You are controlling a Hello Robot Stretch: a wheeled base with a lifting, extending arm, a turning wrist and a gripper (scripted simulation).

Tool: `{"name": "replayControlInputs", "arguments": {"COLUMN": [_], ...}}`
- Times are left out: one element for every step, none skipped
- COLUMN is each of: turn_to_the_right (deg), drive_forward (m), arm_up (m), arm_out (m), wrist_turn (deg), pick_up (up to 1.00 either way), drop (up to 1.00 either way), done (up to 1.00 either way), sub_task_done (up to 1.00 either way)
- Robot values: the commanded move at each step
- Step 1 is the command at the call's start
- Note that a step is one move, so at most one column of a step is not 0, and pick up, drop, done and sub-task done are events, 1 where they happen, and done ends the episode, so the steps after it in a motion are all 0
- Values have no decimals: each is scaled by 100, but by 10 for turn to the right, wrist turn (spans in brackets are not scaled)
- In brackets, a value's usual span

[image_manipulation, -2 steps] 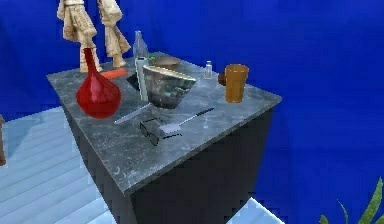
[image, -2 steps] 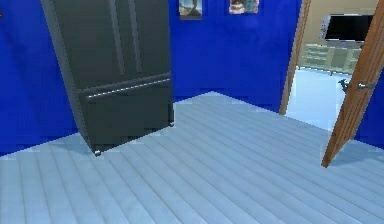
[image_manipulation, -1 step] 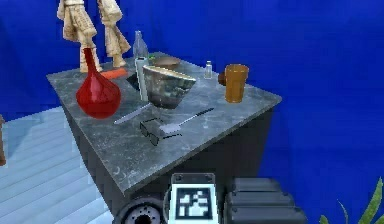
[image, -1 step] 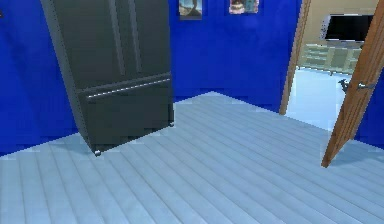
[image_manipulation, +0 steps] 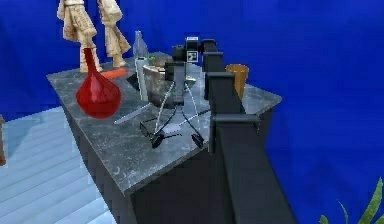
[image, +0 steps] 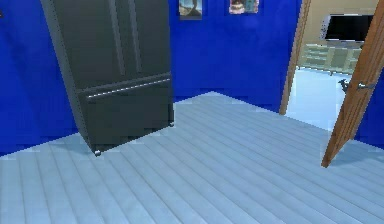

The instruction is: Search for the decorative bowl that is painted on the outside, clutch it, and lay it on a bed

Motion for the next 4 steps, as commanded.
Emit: {"name": "replayControlInputs", "arguments": {"turn_to_the_right": [0,0,0,0], "drive_forward": [0,0,0,0], "arm_up": [0,0,0,0], "arm_out": [0,0,0,0], "wrist_turn": [450,450,450,300], "pick_up": [0,0,0,0], "drop": [0,0,0,0], "done": [0,0,0,0], "sub_task_done": [0,0,0,0]}}
